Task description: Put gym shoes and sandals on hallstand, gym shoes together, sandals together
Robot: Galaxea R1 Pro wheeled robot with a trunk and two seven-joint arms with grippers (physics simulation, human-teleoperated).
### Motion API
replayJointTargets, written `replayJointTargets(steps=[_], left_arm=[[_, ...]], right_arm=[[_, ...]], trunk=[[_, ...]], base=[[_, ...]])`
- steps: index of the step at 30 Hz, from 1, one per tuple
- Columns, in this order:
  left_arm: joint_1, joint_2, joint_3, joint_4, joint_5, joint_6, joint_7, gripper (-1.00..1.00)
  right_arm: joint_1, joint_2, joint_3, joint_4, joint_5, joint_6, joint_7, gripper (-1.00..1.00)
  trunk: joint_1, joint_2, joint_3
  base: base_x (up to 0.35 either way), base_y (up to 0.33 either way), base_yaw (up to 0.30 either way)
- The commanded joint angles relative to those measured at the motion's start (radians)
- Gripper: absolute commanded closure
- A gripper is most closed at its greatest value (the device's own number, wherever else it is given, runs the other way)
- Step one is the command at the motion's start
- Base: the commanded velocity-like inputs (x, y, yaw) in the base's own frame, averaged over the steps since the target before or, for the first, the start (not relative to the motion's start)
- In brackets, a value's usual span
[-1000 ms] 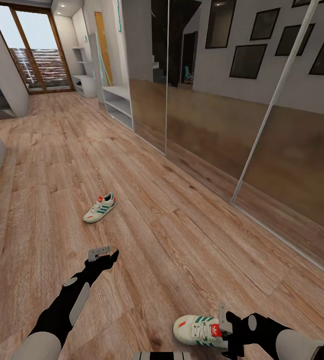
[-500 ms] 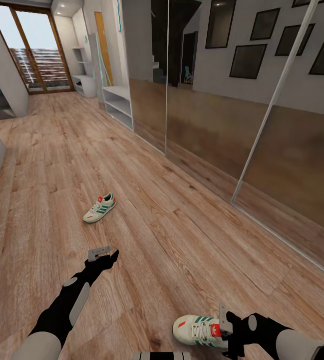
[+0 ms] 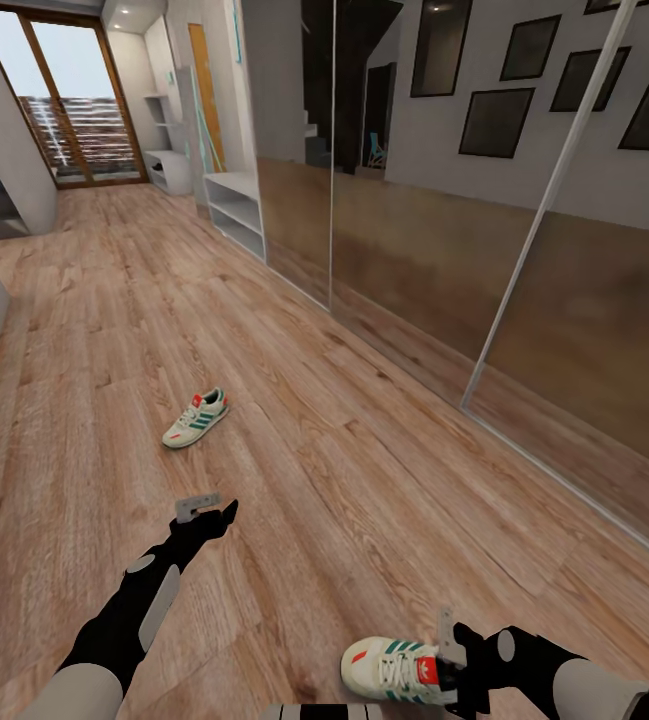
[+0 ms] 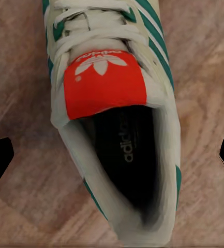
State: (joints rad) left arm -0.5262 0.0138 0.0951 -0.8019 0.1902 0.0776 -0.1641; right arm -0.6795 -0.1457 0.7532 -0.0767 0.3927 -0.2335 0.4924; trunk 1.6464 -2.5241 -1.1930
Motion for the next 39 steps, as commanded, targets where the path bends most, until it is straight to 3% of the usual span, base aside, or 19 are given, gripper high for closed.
replayJointTargets(steps=[1, 39], left_arm=[[0.000, 0.000, 0.000, 0.000, 0.000, 0.000, 0.000, -1.00], [0.000, 0.000, 0.000, 0.000, 0.000, 0.000, 0.000, -1.00]], right_arm=[[0.000, 0.000, 0.000, 0.000, 0.000, 0.000, 0.000, -1.00], [0.000, 0.000, 0.000, 0.000, 0.000, -0.001, 0.000, -1.00]], trunk=[[0.000, 0.000, 0.000], [0.000, 0.000, -0.004]], base=[[0.091, -0.083, 0.000], [0.009, -0.008, 0.000]])
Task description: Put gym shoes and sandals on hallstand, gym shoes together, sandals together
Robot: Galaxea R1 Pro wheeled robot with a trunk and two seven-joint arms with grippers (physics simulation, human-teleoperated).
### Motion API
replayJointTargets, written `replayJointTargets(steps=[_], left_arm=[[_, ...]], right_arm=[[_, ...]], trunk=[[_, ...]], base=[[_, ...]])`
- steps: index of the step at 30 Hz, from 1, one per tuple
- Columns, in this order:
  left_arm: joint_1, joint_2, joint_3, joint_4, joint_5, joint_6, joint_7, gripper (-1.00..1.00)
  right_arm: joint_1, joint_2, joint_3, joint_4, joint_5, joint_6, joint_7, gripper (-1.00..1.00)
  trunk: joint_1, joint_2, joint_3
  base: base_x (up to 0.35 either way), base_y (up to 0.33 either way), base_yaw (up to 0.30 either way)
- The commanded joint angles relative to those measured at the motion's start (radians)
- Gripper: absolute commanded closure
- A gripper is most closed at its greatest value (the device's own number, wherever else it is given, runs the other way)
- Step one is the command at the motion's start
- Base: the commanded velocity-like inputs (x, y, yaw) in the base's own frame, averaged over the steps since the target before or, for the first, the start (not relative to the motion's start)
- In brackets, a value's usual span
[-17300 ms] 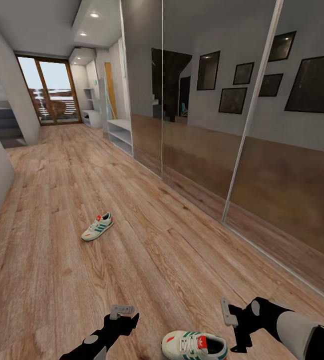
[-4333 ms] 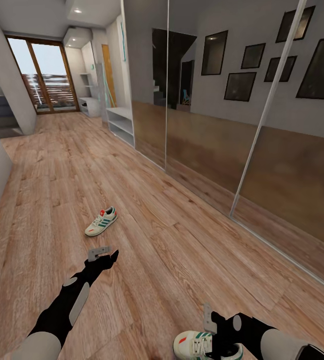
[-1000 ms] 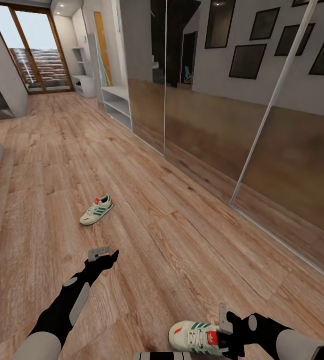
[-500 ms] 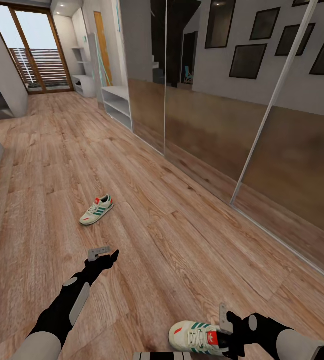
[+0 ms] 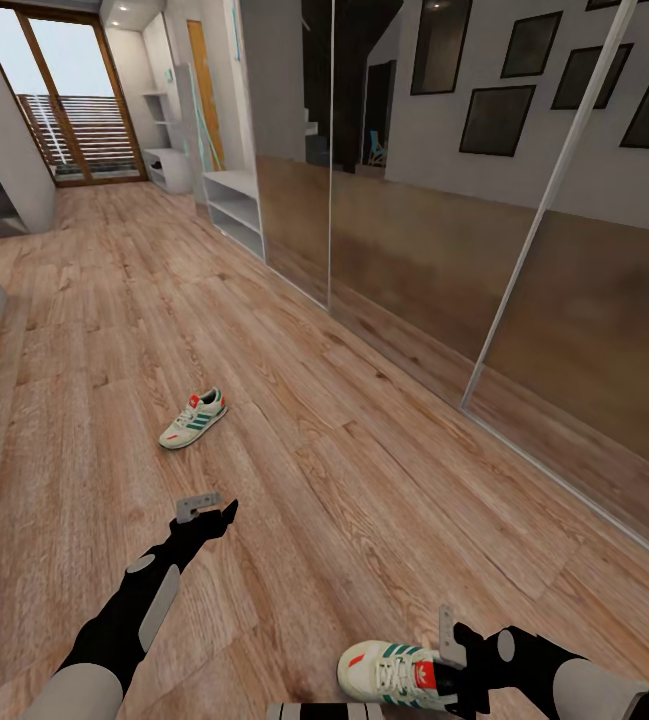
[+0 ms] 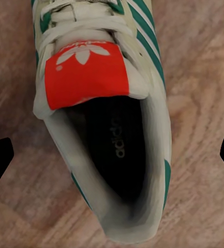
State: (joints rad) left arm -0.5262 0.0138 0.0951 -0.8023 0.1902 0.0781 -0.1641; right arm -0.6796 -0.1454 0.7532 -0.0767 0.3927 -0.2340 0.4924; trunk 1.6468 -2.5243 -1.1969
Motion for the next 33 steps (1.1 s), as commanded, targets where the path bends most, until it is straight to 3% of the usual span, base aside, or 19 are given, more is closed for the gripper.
replayJointTargets(steps=[1, 16, 22, 33], left_arm=[[0.000, 0.000, 0.000, 0.000, 0.000, 0.000, 0.000, -1.00], [0.000, 0.000, 0.000, 0.000, 0.000, 0.000, 0.000, -1.00], [0.000, 0.000, 0.000, 0.000, 0.000, 0.000, 0.000, -1.00], [0.000, 0.000, 0.000, 0.000, 0.000, 0.000, 0.000, -1.00]], right_arm=[[0.000, 0.000, 0.000, 0.000, 0.000, 0.000, 0.000, -1.00], [0.000, 0.000, 0.000, 0.000, 0.000, 0.001, 0.000, -1.00], [0.000, 0.000, 0.000, 0.000, 0.000, 0.000, 0.000, -1.00], [0.000, 0.000, 0.000, 0.000, 0.000, 0.000, 0.000, -1.00]], trunk=[[0.000, 0.000, 0.000], [0.001, -0.001, -0.012], [0.004, -0.002, -0.035], [0.005, -0.003, -0.043]], base=[[0.000, 0.000, 0.000], [0.000, 0.000, 0.000], [0.000, 0.000, 0.000], [0.000, 0.000, 0.000]])
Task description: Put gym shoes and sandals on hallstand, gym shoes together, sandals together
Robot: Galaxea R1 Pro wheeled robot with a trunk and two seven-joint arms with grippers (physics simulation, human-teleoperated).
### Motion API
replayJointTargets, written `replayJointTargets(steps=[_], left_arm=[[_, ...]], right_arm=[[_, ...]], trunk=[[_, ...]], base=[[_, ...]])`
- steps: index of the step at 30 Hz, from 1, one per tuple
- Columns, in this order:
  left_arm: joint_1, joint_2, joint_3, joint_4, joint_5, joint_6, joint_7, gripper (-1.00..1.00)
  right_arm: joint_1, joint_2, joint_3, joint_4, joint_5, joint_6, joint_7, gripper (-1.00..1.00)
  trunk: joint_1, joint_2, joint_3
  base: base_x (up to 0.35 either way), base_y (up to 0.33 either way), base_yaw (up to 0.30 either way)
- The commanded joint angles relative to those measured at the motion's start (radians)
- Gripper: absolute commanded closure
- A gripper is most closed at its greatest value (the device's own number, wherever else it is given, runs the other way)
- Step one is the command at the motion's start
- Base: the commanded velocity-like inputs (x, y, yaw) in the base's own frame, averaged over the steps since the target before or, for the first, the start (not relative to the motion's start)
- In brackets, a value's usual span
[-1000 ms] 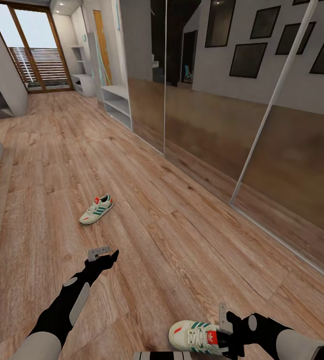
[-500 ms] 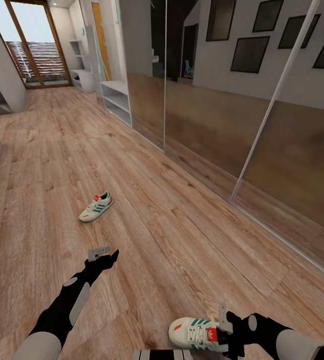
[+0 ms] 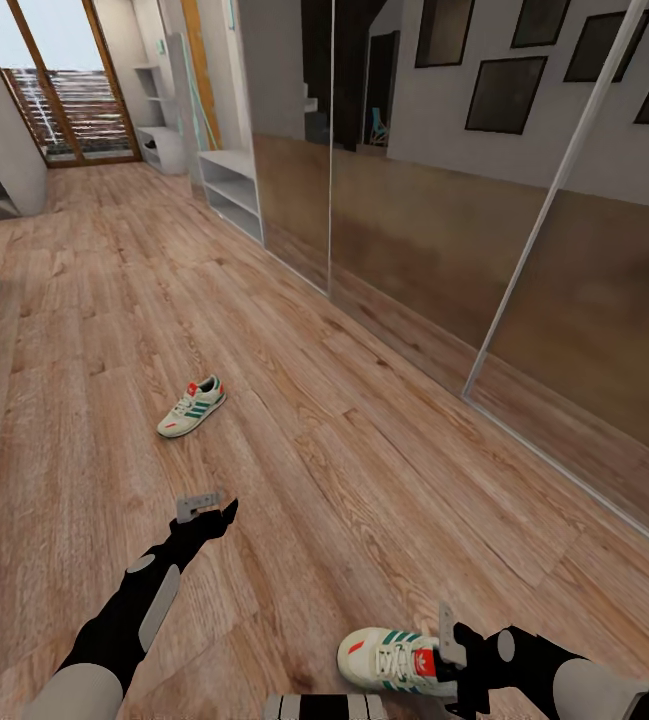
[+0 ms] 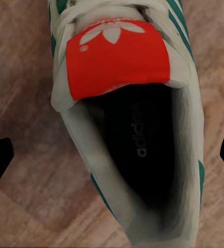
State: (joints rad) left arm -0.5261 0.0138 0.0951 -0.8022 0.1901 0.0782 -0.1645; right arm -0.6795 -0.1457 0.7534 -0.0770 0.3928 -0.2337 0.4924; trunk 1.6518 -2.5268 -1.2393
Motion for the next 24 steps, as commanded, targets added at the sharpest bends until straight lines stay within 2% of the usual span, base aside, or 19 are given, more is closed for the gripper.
replayJointTargets(steps=[1, 3, 24], left_arm=[[0.000, 0.000, 0.000, 0.000, 0.000, 0.000, 0.000, -1.00], [0.000, 0.000, 0.000, 0.000, 0.000, 0.000, 0.000, -1.00], [0.000, 0.000, 0.000, 0.000, 0.000, -0.001, 0.000, -1.00]], right_arm=[[0.000, 0.000, 0.000, 0.000, 0.000, 0.000, 0.000, -1.00], [0.000, 0.000, 0.000, 0.000, 0.000, 0.000, 0.000, -1.00], [0.000, -0.001, 0.000, -0.001, 0.000, -0.002, -0.001, -1.00]], trunk=[[0.000, 0.000, -0.004], [0.001, -0.001, -0.012], [0.001, -0.001, -0.012]], base=[[0.000, 0.000, 0.000], [0.000, 0.000, 0.000], [0.000, -0.002, 0.000]])
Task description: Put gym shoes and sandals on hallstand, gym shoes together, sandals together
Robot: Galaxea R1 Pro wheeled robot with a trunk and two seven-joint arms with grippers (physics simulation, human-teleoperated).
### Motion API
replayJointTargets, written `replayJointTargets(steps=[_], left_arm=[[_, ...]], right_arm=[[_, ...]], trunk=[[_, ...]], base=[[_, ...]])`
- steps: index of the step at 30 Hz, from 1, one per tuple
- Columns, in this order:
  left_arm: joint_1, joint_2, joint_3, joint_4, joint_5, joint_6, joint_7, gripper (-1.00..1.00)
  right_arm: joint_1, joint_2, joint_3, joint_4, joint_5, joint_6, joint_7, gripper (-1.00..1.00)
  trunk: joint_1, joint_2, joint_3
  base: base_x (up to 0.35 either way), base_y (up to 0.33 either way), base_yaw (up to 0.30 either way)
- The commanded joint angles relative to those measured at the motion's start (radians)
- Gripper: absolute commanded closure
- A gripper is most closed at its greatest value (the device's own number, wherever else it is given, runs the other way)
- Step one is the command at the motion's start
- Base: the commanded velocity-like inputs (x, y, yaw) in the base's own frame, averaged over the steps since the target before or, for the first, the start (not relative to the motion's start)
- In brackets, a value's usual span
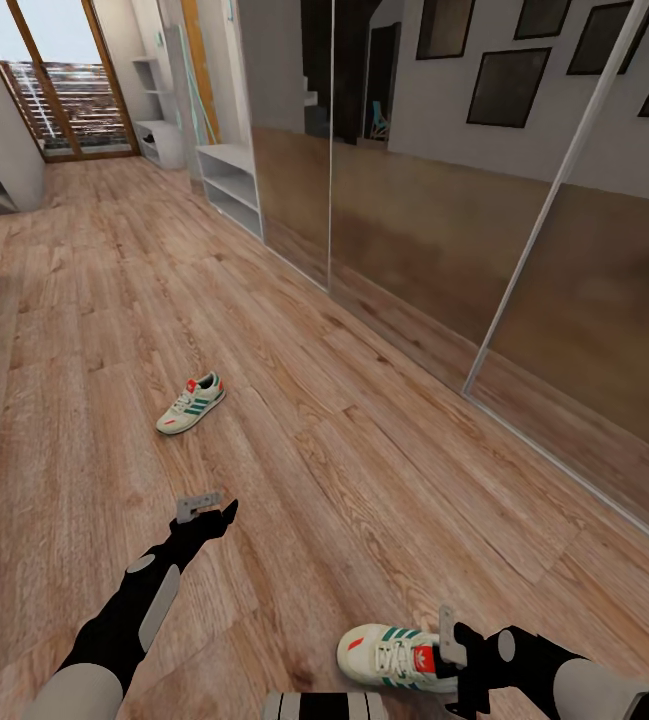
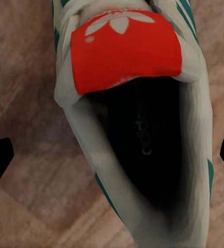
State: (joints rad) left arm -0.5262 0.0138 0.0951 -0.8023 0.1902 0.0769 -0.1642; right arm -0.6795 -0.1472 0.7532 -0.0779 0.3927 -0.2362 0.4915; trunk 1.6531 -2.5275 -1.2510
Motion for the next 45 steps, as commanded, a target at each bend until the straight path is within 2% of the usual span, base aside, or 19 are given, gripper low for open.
replayJointTargets(steps=[1, 45], left_arm=[[0.000, 0.000, 0.000, 0.000, 0.000, 0.000, 0.000, -1.00], [0.000, 0.000, 0.000, 0.000, 0.000, -0.001, 0.000, -1.00]], right_arm=[[0.000, 0.000, 0.000, 0.000, 0.000, 0.000, 0.000, -1.00], [0.000, 0.000, 0.000, 0.000, 0.000, 0.000, 0.000, -1.00]], trunk=[[0.000, 0.000, 0.000], [0.000, 0.000, 0.000]], base=[[0.000, -0.041, 0.000], [0.017, -0.016, 0.000]])
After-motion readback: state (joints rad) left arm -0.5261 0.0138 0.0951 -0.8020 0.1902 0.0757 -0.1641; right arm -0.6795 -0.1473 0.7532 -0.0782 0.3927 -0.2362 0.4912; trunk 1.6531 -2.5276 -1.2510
